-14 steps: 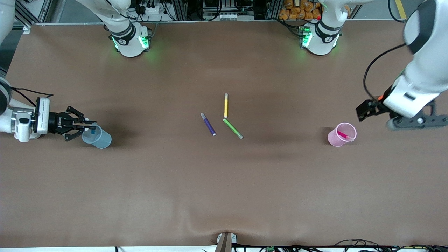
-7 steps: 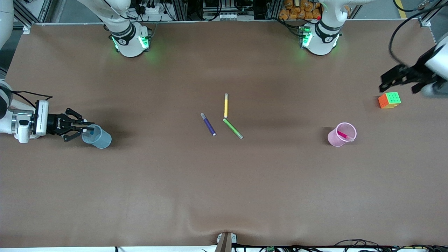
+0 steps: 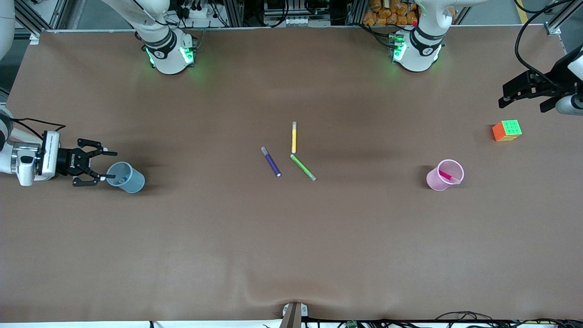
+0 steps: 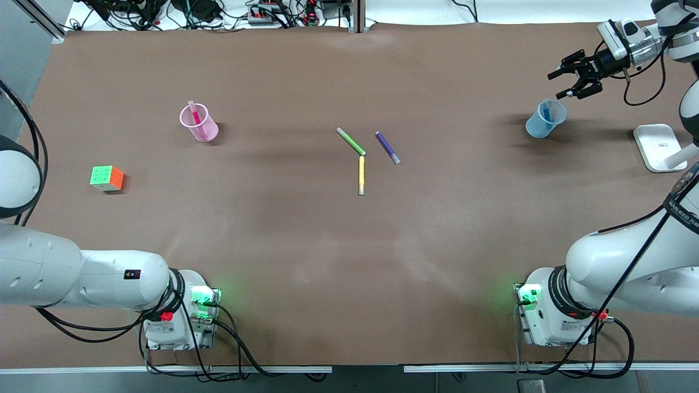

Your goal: Place pink and blue markers in matching cups

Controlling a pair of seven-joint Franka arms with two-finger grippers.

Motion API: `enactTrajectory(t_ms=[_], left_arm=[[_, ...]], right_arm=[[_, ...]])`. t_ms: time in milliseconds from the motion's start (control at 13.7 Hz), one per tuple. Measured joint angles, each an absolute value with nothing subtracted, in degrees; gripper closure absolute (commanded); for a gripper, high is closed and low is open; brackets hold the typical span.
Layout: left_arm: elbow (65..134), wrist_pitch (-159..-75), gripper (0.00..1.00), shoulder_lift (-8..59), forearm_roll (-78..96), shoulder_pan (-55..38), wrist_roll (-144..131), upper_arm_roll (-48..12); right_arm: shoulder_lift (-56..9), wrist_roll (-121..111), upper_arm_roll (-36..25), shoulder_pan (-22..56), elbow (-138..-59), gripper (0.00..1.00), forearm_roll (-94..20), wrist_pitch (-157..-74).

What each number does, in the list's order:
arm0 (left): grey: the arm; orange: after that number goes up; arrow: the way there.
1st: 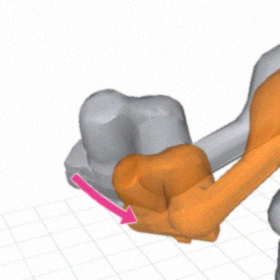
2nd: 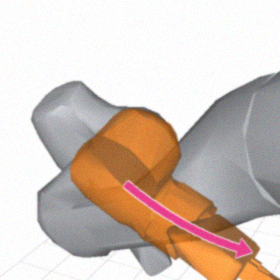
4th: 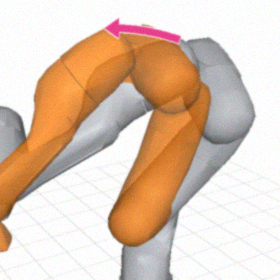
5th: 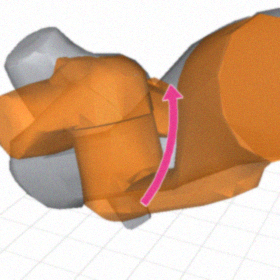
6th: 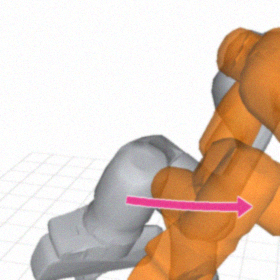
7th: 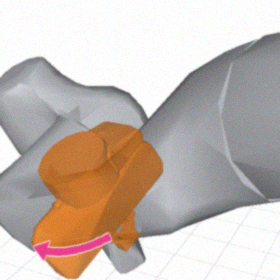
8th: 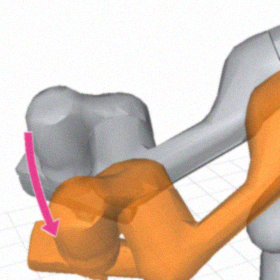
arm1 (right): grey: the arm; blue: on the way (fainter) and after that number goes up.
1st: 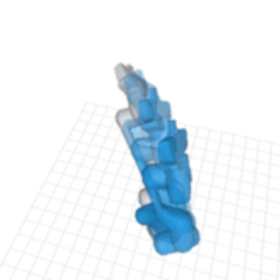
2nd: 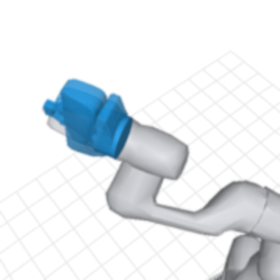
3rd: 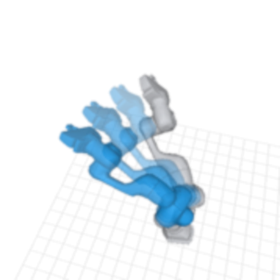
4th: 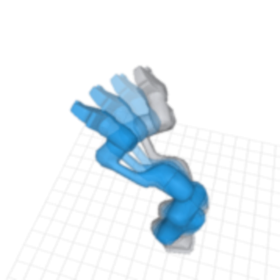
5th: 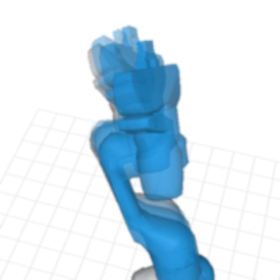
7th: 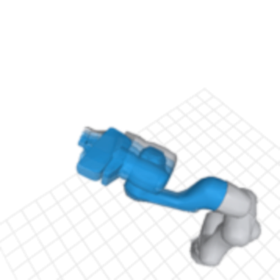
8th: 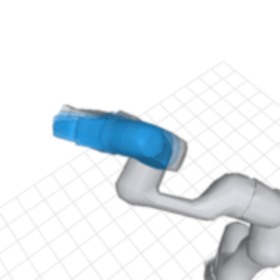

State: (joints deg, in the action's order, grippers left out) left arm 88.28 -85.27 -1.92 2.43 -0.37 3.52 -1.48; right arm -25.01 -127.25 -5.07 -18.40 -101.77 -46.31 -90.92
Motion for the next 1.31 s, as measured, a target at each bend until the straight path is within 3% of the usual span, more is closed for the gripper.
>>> enactTrajectory(t_ms=[437,1311], left_arm=[[88.46,-85.25,0.0,-1.9,2.33,-0.43,3.51,-1.88],[88.37,-85.25,0.0,-1.94,2.33,-0.26,2.29,-2.17]], right_arm=[[-20.4,-107.46,-4.37,-17.52,-97.63,0.0,-41.03,-90.84],[-7.54,-53.77,-4.06,-8.81,-95.46,0.0,-13.51,-99.55]])
